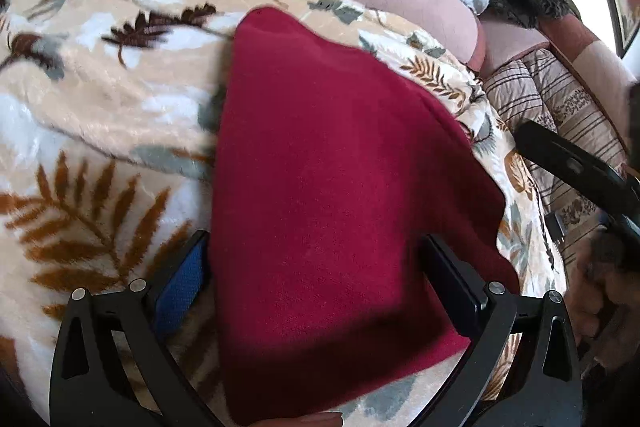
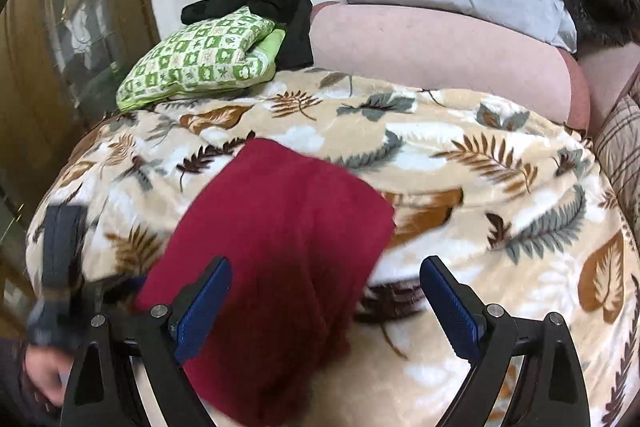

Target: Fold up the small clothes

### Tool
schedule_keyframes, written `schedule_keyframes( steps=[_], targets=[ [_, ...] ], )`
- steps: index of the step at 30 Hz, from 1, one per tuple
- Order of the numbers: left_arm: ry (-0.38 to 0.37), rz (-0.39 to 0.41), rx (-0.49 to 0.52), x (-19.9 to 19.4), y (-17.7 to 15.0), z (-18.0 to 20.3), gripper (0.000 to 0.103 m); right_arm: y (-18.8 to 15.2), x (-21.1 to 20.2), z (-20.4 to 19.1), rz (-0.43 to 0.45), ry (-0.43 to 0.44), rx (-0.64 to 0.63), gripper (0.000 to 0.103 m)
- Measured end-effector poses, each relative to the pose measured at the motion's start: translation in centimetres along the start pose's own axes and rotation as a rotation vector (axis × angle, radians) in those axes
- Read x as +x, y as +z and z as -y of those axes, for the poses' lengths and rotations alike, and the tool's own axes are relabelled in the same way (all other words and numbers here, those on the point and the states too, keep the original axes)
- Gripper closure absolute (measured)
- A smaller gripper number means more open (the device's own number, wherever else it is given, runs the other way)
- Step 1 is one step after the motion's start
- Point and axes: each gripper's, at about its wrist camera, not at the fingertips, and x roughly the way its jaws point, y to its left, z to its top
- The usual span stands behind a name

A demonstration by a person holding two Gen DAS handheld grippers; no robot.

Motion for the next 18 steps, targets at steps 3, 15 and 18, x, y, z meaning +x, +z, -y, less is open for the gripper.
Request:
schedule_keyframes(
  steps=[3, 15, 18],
  targets=[
    [-0.002, 0.012, 0.032, -0.6, 1.3, -0.2, 0.001, -0.4, 3.5, 1.6, -0.093, 0.106, 0.192, 0.009],
    [-0.149, -0.102, -0.147, 1.3, 1.6, -2.3, 0.011, -6.0, 8.1, 6.3, -0.108, 0.537, 0.513, 0.054],
    [-0.077, -0.082, -0.121, 0.3, 2.0, -1.6, 0.031, -6.0, 6.8, 5.5, -0.069, 0.518, 0.453, 0.061]
  ],
)
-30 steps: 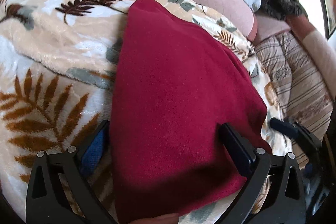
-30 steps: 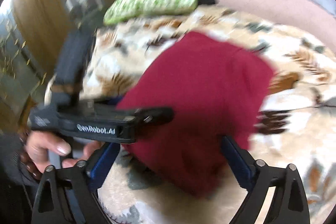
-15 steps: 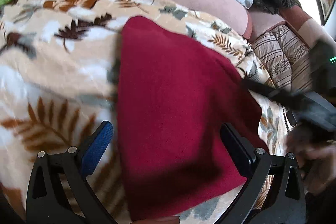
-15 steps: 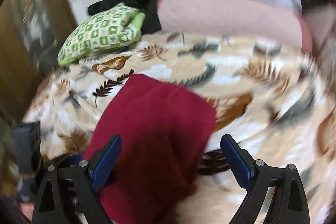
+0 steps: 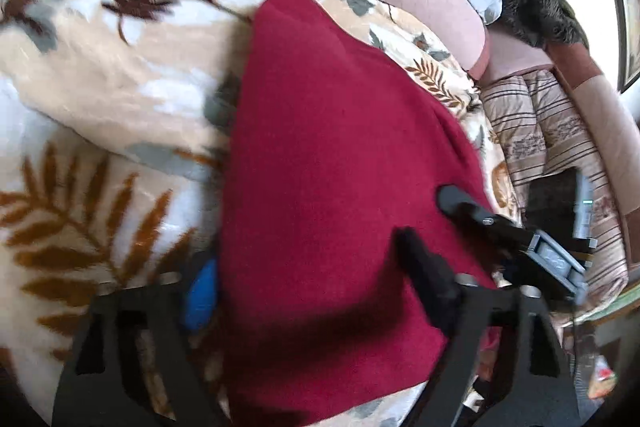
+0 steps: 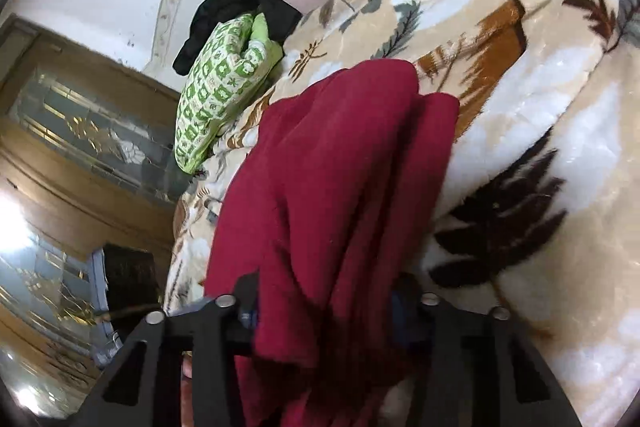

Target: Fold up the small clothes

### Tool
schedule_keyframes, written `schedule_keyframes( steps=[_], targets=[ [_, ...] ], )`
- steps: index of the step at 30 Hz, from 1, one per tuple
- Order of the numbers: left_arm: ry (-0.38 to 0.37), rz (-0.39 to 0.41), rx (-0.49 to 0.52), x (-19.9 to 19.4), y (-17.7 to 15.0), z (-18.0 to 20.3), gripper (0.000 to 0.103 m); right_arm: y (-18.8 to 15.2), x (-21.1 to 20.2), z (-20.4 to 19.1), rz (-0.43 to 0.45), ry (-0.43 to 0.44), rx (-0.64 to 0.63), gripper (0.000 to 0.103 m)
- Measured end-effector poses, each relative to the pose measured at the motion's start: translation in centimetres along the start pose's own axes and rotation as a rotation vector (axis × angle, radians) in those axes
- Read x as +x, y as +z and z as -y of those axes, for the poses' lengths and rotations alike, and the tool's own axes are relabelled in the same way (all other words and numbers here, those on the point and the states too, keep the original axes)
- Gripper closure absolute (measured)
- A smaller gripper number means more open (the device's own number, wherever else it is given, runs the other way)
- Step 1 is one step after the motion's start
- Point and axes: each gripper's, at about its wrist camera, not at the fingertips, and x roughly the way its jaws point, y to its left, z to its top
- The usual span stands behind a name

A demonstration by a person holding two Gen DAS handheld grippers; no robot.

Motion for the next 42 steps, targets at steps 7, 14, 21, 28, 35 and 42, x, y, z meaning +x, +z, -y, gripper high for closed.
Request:
schedule_keyframes(
  steps=[7, 14, 21, 28, 35, 42],
  targets=[
    [0.011, 0.143, 0.094, -2.8, 3.9, 2.9, 0.037, 4.1, -2.0, -5.0, 0.089, 0.008, -0.197, 0.064],
    [0.082, 0.011, 0.106, 3.7, 6.6, 2.7, 0.037, 9.6, 0.3, -0.7, 0.045, -0.095, -0.125, 0.055],
    [0.145, 0.04, 0.133, 1.0, 4.5, 2.5, 0.036, 5.5, -2.3, -1.3, 0.086, -0.264, -0.097, 0.053],
    [0.434, 0.129, 0.296, -3.7, -2.3, 6.0, 0.036, -4.1, -8.0, -10.2, 0.267, -0.492, -0.284, 0.052],
    [0.448, 0.215, 0.426, -7.5, -10.4, 8.0, 0.035, -14.4, -12.6, -14.7, 0.458, -0.63, -0.424, 0.042],
    [0.496, 0.193, 0.485, -6.4, -13.7, 7.7, 0.03, -16.5, -14.5, -14.6, 0.503, -0.711, -0.381, 0.042]
  ],
)
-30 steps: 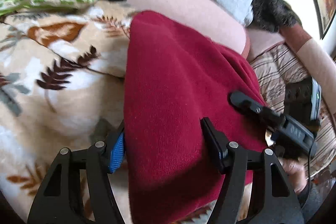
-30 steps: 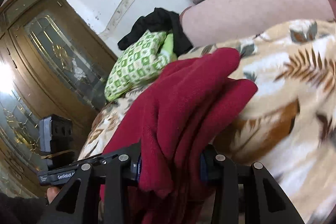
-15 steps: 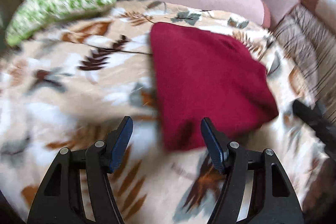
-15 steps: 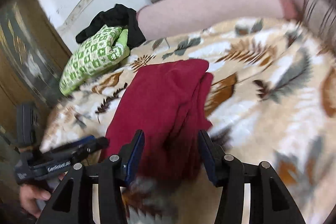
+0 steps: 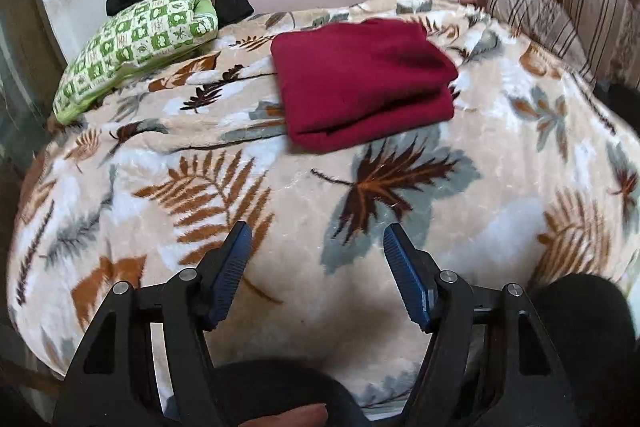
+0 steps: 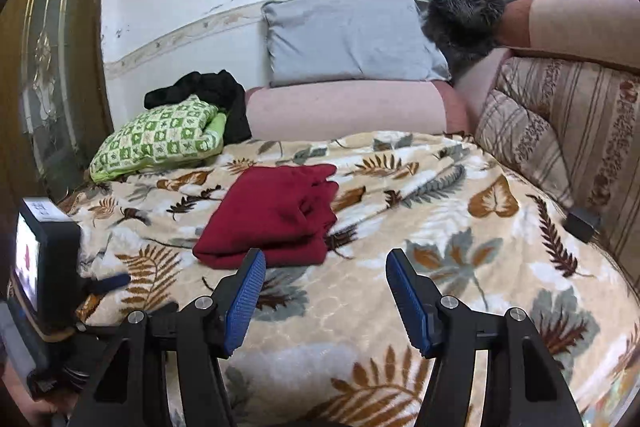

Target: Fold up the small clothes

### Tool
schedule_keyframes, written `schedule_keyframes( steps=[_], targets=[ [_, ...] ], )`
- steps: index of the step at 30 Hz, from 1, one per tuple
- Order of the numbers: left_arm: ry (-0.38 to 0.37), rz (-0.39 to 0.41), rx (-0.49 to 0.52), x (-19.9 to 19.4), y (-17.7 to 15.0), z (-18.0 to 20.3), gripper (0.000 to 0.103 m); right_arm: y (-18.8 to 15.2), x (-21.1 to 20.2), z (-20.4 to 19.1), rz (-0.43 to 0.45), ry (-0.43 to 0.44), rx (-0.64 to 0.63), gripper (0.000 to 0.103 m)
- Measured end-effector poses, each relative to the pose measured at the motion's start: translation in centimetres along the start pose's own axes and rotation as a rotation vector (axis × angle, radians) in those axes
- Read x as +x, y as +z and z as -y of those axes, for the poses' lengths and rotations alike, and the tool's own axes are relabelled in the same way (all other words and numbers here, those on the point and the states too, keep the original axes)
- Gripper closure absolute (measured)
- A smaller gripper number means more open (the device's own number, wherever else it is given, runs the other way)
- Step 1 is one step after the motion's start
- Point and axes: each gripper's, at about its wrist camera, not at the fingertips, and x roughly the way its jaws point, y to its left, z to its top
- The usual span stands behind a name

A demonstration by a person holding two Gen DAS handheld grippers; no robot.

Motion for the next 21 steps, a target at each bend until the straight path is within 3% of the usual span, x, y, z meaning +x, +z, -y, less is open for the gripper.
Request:
schedule_keyframes(
  steps=[2, 8, 14, 21],
  targets=[
    [0.003, 0.018, -0.01, -0.7, 0.0, -0.1, 0.019, -0.1, -0.3, -0.5, 0.001, -0.005, -0.029, 0.042],
    [-0.005, 0.041, -0.039, -2.5, 0.2, -0.3, 0.003, -0.3, -0.6, -1.3, 0.007, -0.021, -0.072, 0.042],
    [-0.036, 0.057, -0.097, -4.7, 1.1, -1.1, 0.003, -0.4, -0.3, -1.2, -0.016, -0.031, -0.072, 0.042],
    [0.004, 0.094, -0.079, -7.2, 1.2, -1.3, 0.002, -0.2, -1.0, -1.7, 0.001, -0.03, -0.075, 0.042]
  ],
)
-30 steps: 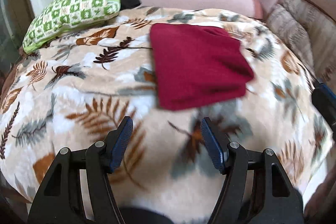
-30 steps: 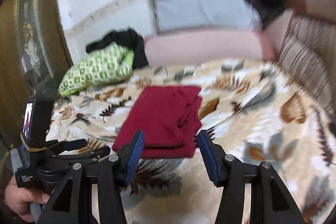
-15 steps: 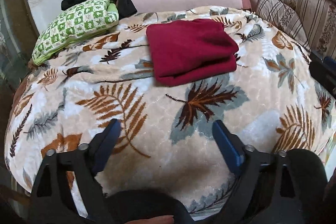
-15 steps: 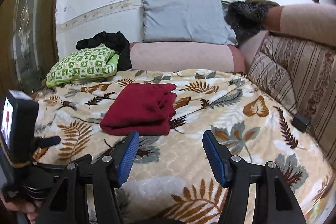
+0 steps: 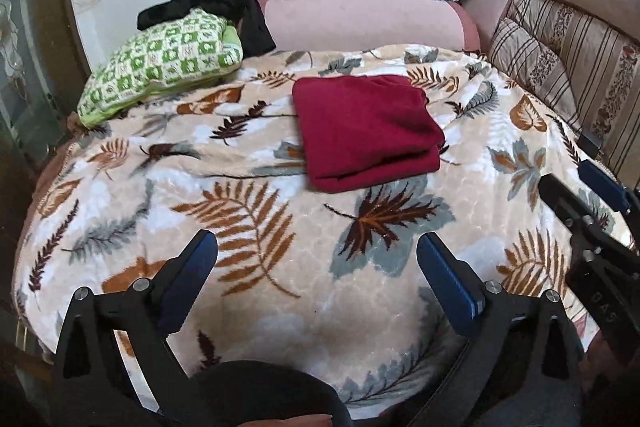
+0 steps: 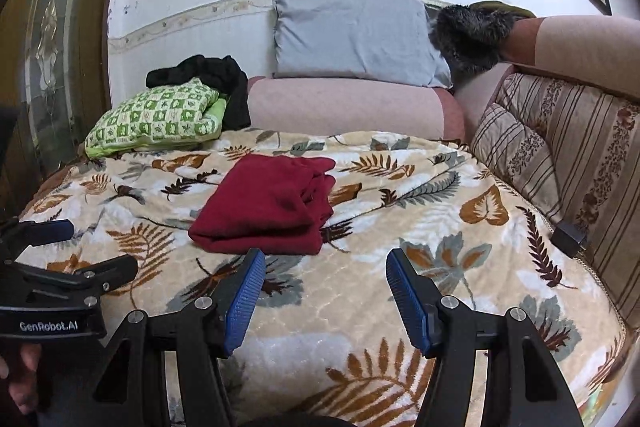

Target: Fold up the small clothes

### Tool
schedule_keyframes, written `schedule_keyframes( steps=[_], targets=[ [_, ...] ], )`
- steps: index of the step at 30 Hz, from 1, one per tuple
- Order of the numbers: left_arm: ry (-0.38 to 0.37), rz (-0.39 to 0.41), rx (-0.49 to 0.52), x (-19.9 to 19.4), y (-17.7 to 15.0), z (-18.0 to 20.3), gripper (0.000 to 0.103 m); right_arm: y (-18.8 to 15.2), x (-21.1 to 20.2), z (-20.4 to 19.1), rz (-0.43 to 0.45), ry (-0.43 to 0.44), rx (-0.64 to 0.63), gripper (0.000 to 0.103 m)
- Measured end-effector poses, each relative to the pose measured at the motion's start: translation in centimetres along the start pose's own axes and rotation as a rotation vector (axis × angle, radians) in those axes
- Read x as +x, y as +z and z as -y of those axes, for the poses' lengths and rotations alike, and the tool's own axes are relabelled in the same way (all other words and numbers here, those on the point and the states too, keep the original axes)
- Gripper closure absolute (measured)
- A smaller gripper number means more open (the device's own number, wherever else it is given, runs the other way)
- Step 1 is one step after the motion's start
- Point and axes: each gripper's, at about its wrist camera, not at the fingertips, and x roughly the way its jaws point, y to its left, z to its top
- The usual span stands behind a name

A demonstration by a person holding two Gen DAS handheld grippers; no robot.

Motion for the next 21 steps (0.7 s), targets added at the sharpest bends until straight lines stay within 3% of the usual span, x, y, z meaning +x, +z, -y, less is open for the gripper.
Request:
schedule_keyframes(
  steps=[4, 12, 15, 21],
  targets=[
    [-0.014, 0.024, -0.025, -1.2, 0.3, -0.3, 0.002, 0.1, -0.5, -0.7, 0.018, 0.0, -0.023, 0.042],
    [-0.228, 0.071, -0.147, -3.7, 1.8, 0.5, 0.001, 0.3, -1.0, 0.3, 0.029, 0.028, 0.016, 0.042],
    [-0.214, 0.041, -0.161, -1.8, 1.2, 1.1, 0.001, 0.4, -1.3, 1.0, 0.04, 0.041, 0.035, 0.042],
    [-0.129, -0.113, -0.2, 4.7, -0.6, 0.6, 0.001, 0.2, -1.1, 2.3, 0.034, 0.076, 0.099, 0.041]
  ],
)
